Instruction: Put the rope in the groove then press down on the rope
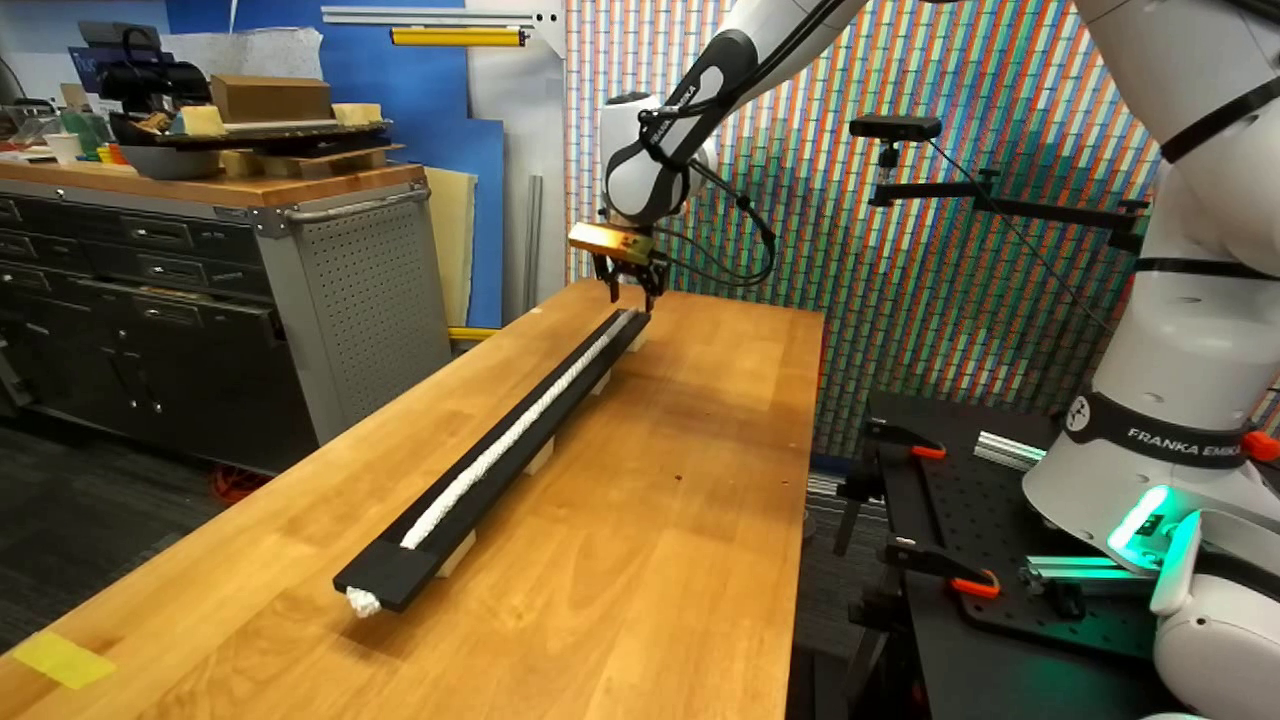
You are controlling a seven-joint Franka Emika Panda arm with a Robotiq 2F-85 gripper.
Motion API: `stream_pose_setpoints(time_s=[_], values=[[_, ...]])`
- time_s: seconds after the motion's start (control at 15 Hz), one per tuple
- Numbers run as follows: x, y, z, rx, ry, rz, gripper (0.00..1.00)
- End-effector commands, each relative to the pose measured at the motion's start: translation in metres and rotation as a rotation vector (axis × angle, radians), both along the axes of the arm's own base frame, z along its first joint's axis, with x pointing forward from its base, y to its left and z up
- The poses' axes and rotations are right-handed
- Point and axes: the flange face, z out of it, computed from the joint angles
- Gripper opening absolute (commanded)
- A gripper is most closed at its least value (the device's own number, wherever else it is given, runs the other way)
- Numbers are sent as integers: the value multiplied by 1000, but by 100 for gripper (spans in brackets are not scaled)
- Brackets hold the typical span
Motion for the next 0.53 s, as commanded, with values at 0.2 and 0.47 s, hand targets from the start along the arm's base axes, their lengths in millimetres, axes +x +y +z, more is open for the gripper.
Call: stream_pose_setpoints(time_s=[0.2, 0.47], values=[[5, 30, 49, -19, -43, 113, 100], [5, 64, 72, -18, -42, 241, 99]])
